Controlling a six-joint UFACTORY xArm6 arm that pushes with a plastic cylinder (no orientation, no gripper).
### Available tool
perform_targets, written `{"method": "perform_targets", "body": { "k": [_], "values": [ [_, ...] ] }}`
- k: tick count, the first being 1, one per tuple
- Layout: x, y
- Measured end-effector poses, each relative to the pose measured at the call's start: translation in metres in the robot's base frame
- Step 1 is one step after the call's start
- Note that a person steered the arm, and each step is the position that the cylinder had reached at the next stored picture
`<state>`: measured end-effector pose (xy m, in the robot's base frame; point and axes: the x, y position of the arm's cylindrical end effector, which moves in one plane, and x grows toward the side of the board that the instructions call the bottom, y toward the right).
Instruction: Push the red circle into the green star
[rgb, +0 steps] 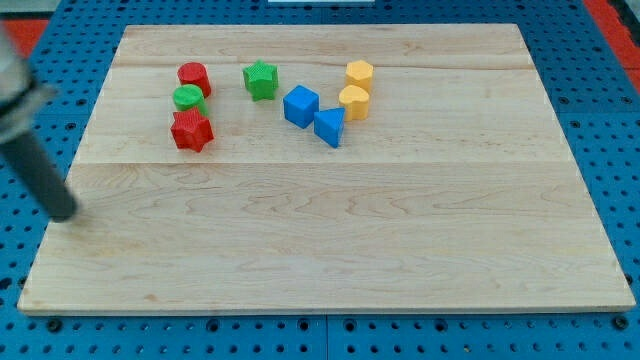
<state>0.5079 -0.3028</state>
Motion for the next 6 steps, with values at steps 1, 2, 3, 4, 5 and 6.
{"method": "perform_targets", "body": {
  "k": [1,2,3,4,5,6],
  "values": [
    [-0.003,-0.002],
    [-0.037,-0.002],
    [-0.114,0.013],
    [-0.174,0.03],
    [-0.191,0.074],
    [-0.194,0.128]
  ]
}}
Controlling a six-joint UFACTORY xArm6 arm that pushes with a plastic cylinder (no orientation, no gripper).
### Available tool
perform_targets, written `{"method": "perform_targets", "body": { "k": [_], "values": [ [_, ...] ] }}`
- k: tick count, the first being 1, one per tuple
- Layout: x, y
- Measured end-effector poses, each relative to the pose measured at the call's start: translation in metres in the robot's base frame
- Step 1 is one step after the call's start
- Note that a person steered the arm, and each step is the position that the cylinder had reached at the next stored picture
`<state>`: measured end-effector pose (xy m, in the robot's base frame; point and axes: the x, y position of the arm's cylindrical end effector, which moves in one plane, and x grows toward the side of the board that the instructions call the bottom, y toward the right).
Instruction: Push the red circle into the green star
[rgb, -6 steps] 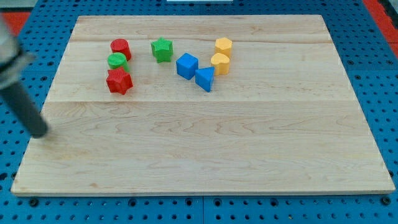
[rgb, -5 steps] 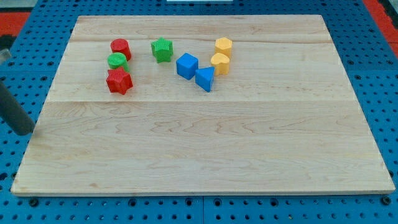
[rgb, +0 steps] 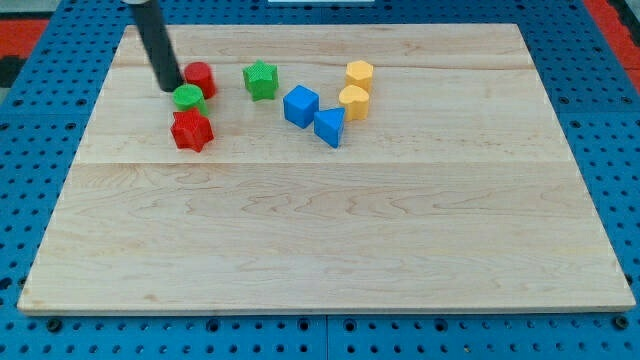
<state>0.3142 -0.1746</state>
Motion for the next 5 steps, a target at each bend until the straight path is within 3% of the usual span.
{"method": "perform_targets", "body": {
  "k": [5],
  "values": [
    [-0.013,0.045]
  ]
}}
